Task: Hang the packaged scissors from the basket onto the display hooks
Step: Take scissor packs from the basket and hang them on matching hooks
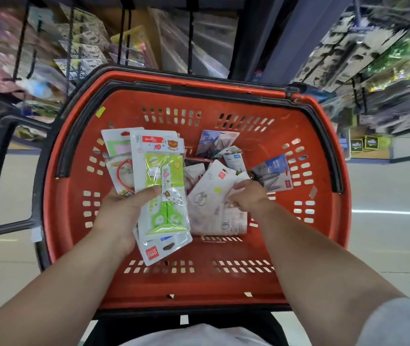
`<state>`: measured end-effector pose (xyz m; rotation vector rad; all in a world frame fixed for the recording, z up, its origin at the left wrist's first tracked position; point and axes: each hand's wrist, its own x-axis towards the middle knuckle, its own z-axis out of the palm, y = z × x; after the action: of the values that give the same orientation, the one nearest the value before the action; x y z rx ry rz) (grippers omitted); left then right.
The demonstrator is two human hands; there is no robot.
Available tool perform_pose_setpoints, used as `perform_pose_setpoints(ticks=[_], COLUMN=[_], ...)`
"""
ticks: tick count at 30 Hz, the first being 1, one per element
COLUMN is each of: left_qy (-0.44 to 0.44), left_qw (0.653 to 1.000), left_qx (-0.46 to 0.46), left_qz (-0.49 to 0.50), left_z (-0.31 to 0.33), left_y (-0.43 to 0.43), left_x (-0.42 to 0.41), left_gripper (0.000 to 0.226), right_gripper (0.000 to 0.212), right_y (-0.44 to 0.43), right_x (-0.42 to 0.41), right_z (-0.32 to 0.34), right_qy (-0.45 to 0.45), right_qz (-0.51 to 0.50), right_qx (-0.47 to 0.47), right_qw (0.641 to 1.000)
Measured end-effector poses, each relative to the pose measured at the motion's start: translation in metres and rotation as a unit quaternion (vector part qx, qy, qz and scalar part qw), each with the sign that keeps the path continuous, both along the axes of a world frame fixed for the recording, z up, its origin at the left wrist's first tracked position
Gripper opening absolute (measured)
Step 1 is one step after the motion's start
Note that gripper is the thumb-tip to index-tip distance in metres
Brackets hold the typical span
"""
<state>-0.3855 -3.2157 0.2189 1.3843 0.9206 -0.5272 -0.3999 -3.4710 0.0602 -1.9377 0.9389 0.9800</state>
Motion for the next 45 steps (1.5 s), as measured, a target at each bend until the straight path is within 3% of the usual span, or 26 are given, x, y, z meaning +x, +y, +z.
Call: perform_pose_setpoints(ticks=[2,4,9,13,17,21,25,28,32,36,39,41,43,45], left_qy=[0.005,0.004,-0.019,-0.021,-0.027,-0.042,-0.069,-0.101,-0.121,-0.126,-0.122,-0.115,-0.104,-0.087], left_qw=[1.0,1.0,0.996,0.994,0.994,0.993,0.989,0.981,0.981,0.98,0.98,0.982,0.987,0.991], left_qx=[0.011,0.022,0.079,0.099,0.092,0.1,0.116,0.133,0.07,0.002,-0.006,-0.003,-0.01,-0.035], left_qz=[0.009,0.004,-0.028,-0.053,-0.06,-0.056,-0.063,-0.094,-0.135,-0.153,-0.156,-0.152,-0.118,-0.091], left_z=[0.001,0.003,0.0,-0.008,-0.009,-0.009,-0.008,-0.005,0.009,0.021,0.023,0.021,0.02,0.021], left_y=[0.001,0.001,0.006,0.011,0.013,0.013,0.009,-0.005,-0.034,-0.054,-0.061,-0.061,-0.058,-0.057], left_x=[-0.001,-0.002,0.003,0.006,0.004,0.003,0.001,-0.004,-0.015,-0.015,-0.013,-0.011,-0.007,-0.004], left_gripper=[0.027,0.031,0.031,0.027,0.025,0.029,0.043,0.044,0.039,0.036,0.038,0.037,0.033,0.032], right_gripper=[0.051,0.063,0.056,0.077,0.099,0.069,0.028,0.028,0.025,0.016,0.036,0.041,0.028,0.039], right_y=[-0.001,-0.005,0.01,0.031,0.05,0.05,0.017,-0.013,-0.019,-0.012,-0.008,-0.007,-0.007,-0.003], right_x=[0.004,0.004,0.012,0.022,0.026,0.031,0.041,0.038,0.026,0.017,0.008,0.005,0.003,0.002], right_z=[0.012,0.016,0.002,-0.019,-0.021,0.0,0.082,0.15,0.199,0.202,0.195,0.19,0.188,0.187], right_qy=[0.002,0.008,0.018,-0.015,-0.02,-0.067,-0.081,-0.073,-0.061,-0.056,-0.056,-0.059,-0.081,-0.113], right_qz=[-0.02,-0.011,-0.062,0.061,0.085,0.033,0.025,-0.06,-0.149,-0.213,-0.237,-0.236,-0.229,-0.192], right_qx=[0.031,0.001,-0.007,-0.043,0.006,0.076,0.133,0.221,0.366,0.39,0.384,0.402,0.426,0.408], right_qw=[0.999,1.0,0.998,0.997,0.996,0.994,0.987,0.971,0.917,0.894,0.891,0.883,0.872,0.885])
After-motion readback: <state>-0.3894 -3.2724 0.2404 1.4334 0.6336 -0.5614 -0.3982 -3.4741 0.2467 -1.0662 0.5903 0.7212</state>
